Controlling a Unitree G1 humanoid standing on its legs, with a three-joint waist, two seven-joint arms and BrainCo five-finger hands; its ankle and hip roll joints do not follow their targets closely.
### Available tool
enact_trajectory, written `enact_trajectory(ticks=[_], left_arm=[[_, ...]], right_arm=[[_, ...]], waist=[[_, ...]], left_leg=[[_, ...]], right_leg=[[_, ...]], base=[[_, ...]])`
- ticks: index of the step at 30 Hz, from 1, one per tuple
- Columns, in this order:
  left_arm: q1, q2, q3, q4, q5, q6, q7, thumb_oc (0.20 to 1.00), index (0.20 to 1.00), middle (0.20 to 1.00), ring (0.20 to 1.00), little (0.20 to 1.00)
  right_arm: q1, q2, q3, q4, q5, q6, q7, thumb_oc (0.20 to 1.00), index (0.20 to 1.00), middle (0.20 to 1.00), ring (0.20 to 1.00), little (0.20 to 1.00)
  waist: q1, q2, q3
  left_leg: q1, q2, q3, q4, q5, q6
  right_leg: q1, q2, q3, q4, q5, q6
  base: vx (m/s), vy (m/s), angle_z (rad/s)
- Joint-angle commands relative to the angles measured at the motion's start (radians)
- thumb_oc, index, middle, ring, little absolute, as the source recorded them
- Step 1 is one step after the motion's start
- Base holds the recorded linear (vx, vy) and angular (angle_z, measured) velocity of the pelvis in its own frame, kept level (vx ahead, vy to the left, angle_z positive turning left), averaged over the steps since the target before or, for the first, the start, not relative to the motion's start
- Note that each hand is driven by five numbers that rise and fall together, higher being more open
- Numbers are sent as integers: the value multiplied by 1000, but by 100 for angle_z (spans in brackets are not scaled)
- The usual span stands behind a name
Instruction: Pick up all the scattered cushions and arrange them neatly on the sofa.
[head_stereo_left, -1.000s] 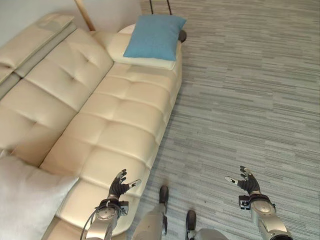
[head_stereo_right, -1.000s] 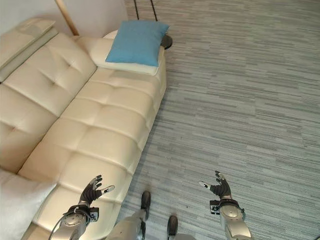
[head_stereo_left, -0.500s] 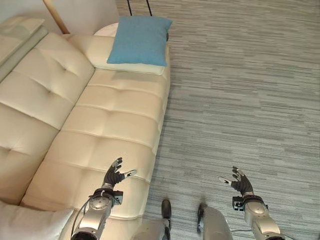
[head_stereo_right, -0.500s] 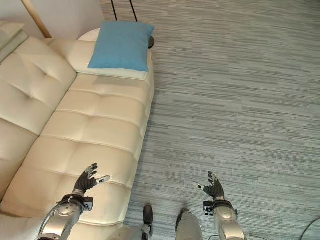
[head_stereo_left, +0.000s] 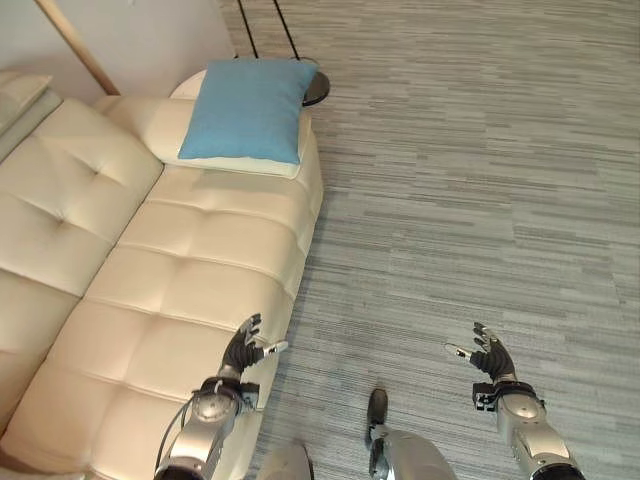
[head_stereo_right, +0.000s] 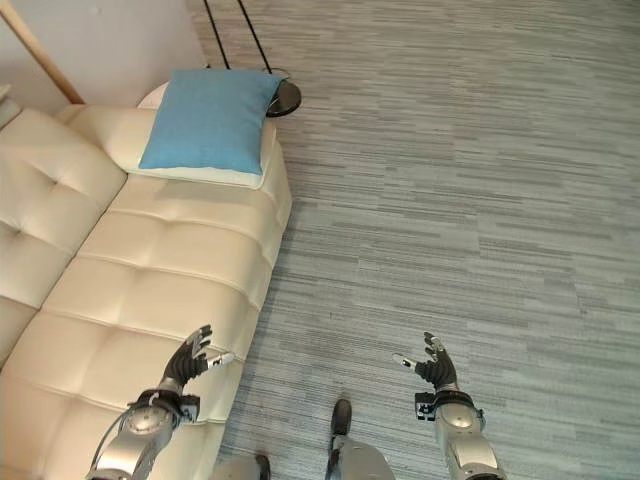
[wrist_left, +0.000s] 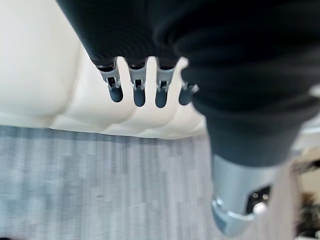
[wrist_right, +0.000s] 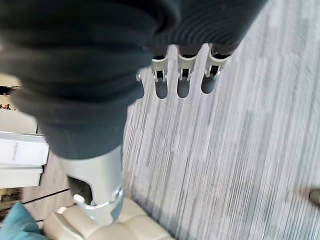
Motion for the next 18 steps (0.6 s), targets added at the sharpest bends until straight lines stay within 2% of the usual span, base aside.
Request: enact_trajectory(ticks=[1, 2, 3, 6, 9, 11, 12, 14, 15, 16, 17, 18], left_arm=[[-18, 18, 7, -17, 10, -25, 0, 1000, 1000, 1000, 1000, 1000], [-17, 16, 3, -15, 12, -25, 0, 1000, 1000, 1000, 1000, 1000], [-21, 16, 0, -12, 15, -26, 2, 1000, 1000, 1000, 1000, 1000], [-21, 18, 1, -17, 17, -30, 6, 1000, 1000, 1000, 1000, 1000], [0, 21, 19, -26, 18, -30, 3, 1000, 1000, 1000, 1000, 1000], [11, 34, 21, -20, 21, -26, -3, 1000, 1000, 1000, 1000, 1000], [11, 35, 21, -20, 21, -26, -3, 1000, 1000, 1000, 1000, 1000], [23, 48, 31, -14, 22, -22, -8, 1000, 1000, 1000, 1000, 1000], [23, 48, 31, -14, 22, -22, -8, 1000, 1000, 1000, 1000, 1000], [25, 60, 43, -16, 16, -16, -7, 1000, 1000, 1000, 1000, 1000], [25, 61, 44, -16, 16, -16, -7, 1000, 1000, 1000, 1000, 1000], [26, 66, 46, -15, 14, -17, -6, 1000, 1000, 1000, 1000, 1000]], right_arm=[[22, -42, -27, -62, 10, -44, -6, 1000, 1000, 1000, 1000, 1000], [23, -45, -25, -63, 7, -43, -8, 1000, 1000, 1000, 1000, 1000], [24, -45, -20, -56, 0, -42, -18, 1000, 1000, 1000, 1000, 1000], [20, -40, -18, -47, -13, -33, -31, 1000, 1000, 1000, 1000, 1000], [25, -32, -8, -46, -31, -30, -17, 1000, 1000, 1000, 1000, 1000], [25, -19, -4, -46, -44, -22, -5, 1000, 1000, 1000, 1000, 1000], [26, -18, -4, -47, -45, -22, -5, 1000, 1000, 1000, 1000, 1000], [35, 3, -2, -48, -43, -20, 14, 1000, 1000, 1000, 1000, 1000], [35, 3, -2, -48, -43, -20, 14, 1000, 1000, 1000, 1000, 1000], [31, 13, -3, -44, -41, -11, 21, 1000, 1000, 1000, 1000, 1000], [31, 13, -3, -44, -41, -11, 21, 1000, 1000, 1000, 1000, 1000], [34, 17, -2, -40, -42, -11, 23, 1000, 1000, 1000, 1000, 1000]], waist=[[-5, 42, -16], [1, 48, -14], [19, 56, -9], [38, 55, -3], [47, 54, -22], [47, 32, -45], [49, 30, -46], [52, 10, -56], [54, 9, -56], [47, 9, -47], [49, 8, -48], [45, 9, -44]], left_leg=[[16, -45, 8, -309, 61, 29], [3, -43, 9, -352, 97, 24], [-39, -43, 16, -422, 164, 19], [-86, -45, 51, -447, 196, 12], [-54, -43, 52, -474, 193, 28], [-50, -55, 54, -437, 175, 48], [-50, -56, 56, -436, 173, 49], [-24, -70, 68, -421, 133, 77], [-25, -71, 71, -421, 132, 78], [-2, -74, 76, -416, 106, 99], [-3, -75, 79, -416, 106, 100], [11, -76, 82, -417, 95, 108]], right_leg=[[60, -56, -4, 41, -158, 153], [73, -51, -3, 38, -166, 150], [108, -37, 0, 30, -184, 149], [150, -32, 15, 21, -207, 152], [176, -32, 34, 21, -221, 162], [188, -60, 50, 50, -236, 174], [186, -62, 52, 52, -237, 174], [161, -88, 60, 145, -232, 201], [157, -90, 63, 150, -235, 202], [99, -104, 67, 278, -201, 226], [94, -106, 70, 284, -204, 227], [60, -111, 74, 339, -179, 240]], base=[[174, 39, -29], [336, 77, -18], [306, 74, -26], [255, 84, -7], [310, 151, -29], [320, 147, -52], [349, 180, -39], [255, 159, -16], [179, 154, -14], [101, 96, -12], [152, 132, -7], [113, 89, -2]])
